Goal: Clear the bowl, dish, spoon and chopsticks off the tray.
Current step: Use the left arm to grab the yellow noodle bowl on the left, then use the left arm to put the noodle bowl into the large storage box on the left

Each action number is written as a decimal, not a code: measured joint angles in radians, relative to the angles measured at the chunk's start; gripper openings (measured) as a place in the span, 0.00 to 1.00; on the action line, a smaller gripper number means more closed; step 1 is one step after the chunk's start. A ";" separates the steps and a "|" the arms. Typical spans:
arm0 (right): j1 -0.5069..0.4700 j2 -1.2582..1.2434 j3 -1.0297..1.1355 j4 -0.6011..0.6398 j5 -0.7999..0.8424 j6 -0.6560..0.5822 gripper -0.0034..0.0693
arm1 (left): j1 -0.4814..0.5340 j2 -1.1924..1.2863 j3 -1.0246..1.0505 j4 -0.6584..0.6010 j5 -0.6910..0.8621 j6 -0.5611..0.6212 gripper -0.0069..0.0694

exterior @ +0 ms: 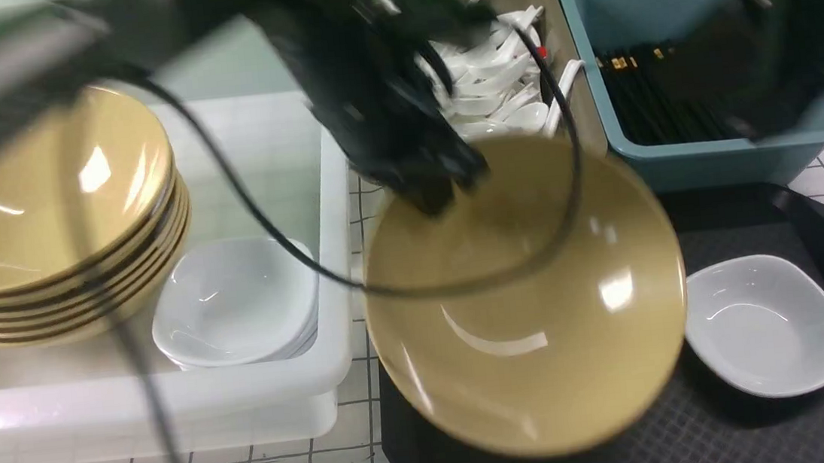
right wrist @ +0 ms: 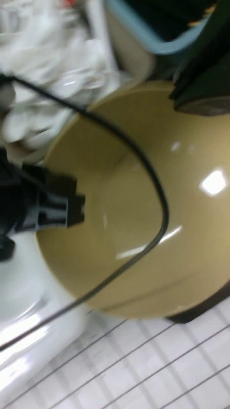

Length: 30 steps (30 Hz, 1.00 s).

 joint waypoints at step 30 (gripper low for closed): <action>0.271 0.405 -0.450 0.000 0.107 -0.128 0.11 | 1.047 -0.270 0.487 -0.295 -0.311 0.050 0.47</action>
